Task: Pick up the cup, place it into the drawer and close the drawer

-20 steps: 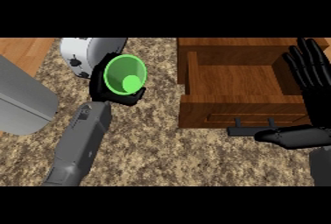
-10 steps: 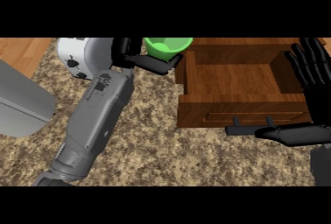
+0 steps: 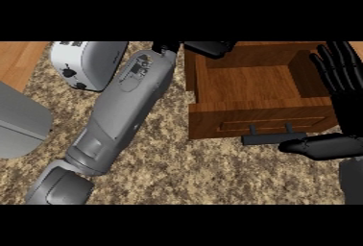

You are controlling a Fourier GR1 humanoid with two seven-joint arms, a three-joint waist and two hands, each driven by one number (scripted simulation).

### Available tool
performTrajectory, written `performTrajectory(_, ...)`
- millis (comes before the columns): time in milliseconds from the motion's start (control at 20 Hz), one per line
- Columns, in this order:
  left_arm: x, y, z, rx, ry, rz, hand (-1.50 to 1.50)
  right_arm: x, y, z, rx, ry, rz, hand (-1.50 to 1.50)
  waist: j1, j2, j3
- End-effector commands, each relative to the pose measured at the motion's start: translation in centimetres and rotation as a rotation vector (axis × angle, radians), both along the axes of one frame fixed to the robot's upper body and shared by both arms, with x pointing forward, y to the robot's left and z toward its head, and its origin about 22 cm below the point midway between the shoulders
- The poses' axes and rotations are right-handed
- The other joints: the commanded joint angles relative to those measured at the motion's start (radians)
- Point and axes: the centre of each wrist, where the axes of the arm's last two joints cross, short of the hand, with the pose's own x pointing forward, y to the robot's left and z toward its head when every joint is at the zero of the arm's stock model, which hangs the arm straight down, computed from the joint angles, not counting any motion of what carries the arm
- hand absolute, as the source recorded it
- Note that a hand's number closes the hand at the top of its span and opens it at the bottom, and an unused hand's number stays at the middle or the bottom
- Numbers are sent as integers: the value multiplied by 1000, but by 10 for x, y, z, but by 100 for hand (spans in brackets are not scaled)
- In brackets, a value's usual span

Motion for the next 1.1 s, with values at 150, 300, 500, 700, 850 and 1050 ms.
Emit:
performTrajectory(150,5,-9,-24,152,123,57,150,11,10,-1,-1,-26,47,-150,-50,16,1)
performTrajectory(300,6,-17,-13,211,190,1,150,19,10,11,-6,-22,59,-150,-77,21,1)
performTrajectory(500,3,-7,-45,283,231,-31,150,17,17,16,-12,-50,105,-150,-114,30,2)
performTrajectory(700,-1,-2,-64,324,225,-27,-150,20,18,19,0,-48,126,-150,-135,33,1)
performTrajectory(850,-1,-6,-56,204,219,-39,-150,18,25,17,-3,-52,187,-150,-166,39,1)
performTrajectory(1050,-3,-2,-61,82,197,-65,-150,24,43,10,26,-24,377,-150,-155,50,0)
